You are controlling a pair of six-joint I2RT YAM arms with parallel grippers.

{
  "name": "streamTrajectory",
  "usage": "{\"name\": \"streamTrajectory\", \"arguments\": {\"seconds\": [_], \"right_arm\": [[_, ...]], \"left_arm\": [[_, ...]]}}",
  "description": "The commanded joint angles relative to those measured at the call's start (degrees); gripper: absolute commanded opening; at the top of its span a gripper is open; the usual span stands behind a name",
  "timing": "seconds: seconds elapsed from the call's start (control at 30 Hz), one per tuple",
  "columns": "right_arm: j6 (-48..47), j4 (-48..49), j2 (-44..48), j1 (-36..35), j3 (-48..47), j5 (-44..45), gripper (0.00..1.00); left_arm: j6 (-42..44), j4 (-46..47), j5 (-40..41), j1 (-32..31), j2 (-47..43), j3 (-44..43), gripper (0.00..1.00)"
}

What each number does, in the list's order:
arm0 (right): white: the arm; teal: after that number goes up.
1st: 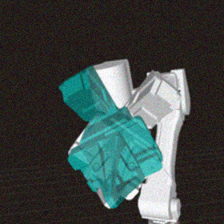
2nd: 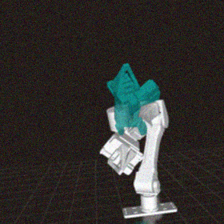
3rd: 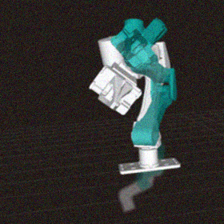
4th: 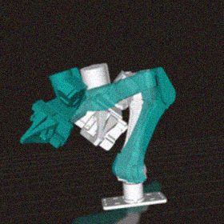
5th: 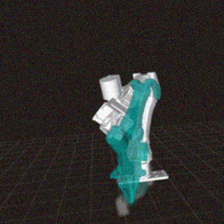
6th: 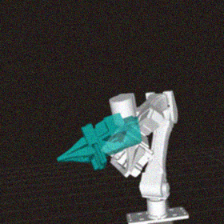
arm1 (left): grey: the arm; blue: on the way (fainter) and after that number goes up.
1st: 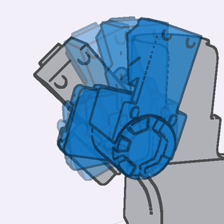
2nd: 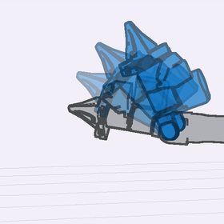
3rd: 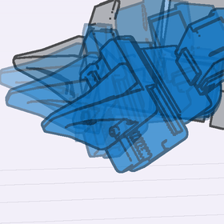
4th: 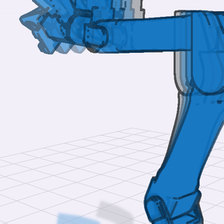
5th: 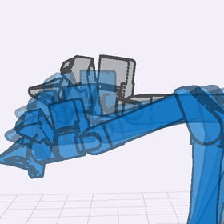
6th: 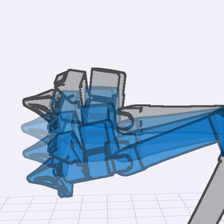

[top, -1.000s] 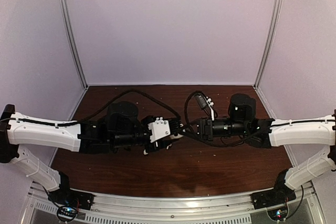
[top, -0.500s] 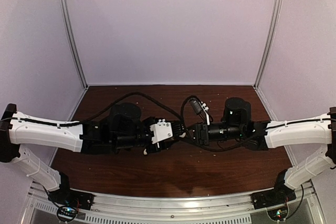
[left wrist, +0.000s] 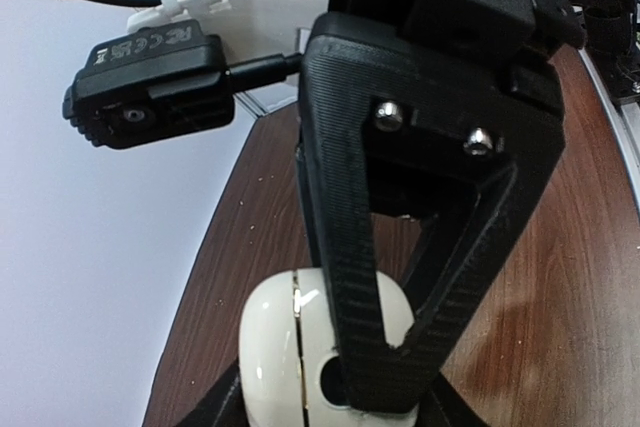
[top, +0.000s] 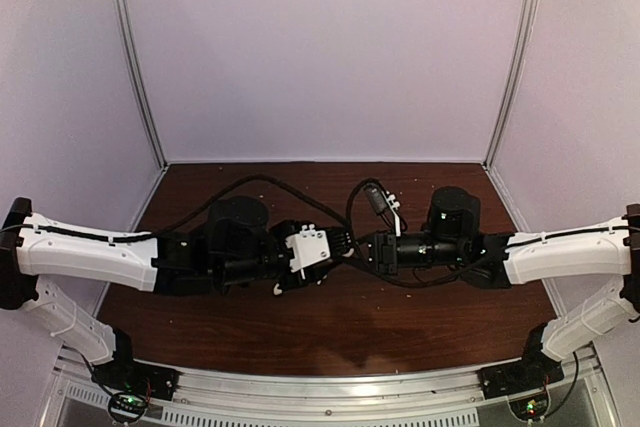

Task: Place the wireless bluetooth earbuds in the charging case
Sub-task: Pass from the left arm to the right, then open the charging case.

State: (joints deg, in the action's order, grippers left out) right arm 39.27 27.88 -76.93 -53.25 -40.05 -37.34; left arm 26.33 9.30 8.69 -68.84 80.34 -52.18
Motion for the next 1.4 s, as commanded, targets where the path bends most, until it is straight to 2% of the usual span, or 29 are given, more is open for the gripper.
{"name": "streamTrajectory", "arguments": {"seconds": [0.0, 0.17, 0.2, 0.33, 0.43, 0.67, 0.93, 1.1, 1.37], "right_arm": [[-1.3, 1.9, 1.2, -0.4, 0.9, -0.2, 0.11], [-9.8, -1.3, 5.1, 0.0, 1.0, 0.6, 0.06], [-12.1, -2.7, 6.2, 0.0, 1.0, 0.9, 0.05], [-21.0, -7.0, 10.2, 0.0, 1.0, 2.6, 0.04], [-26.0, -10.0, 12.4, 0.0, 0.7, 3.5, 0.02], [-32.7, -16.5, 14.8, -0.6, -1.5, 4.5, 0.01], [-36.5, -19.8, 14.7, -3.2, -3.6, 4.6, 0.0], [-38.1, -21.5, 14.9, -4.3, -4.7, 4.5, 0.0], [-38.5, -22.1, 15.7, -5.0, -4.4, 4.0, 0.0]], "left_arm": [[-1.4, 4.5, 3.0, 0.1, -2.2, -0.2, 0.59], [-6.0, 5.0, 1.6, 0.1, -7.4, 2.9, 0.93], [-7.1, 5.6, 0.4, 0.2, -9.0, 3.9, 0.97], [-12.3, 10.3, -5.1, 0.1, -15.9, 9.0, 0.98], [-16.5, 10.3, -8.2, 0.1, -17.9, 9.7, 0.98], [-25.8, 6.8, -10.8, 0.1, -13.6, 3.5, 0.98], [-29.3, 3.0, -12.9, 0.2, -5.7, -3.6, 0.98], [-30.1, 3.2, -12.0, 1.0, -3.8, -4.3, 0.97], [-32.2, 3.6, -11.8, 4.4, -4.4, -3.8, 0.88]]}}
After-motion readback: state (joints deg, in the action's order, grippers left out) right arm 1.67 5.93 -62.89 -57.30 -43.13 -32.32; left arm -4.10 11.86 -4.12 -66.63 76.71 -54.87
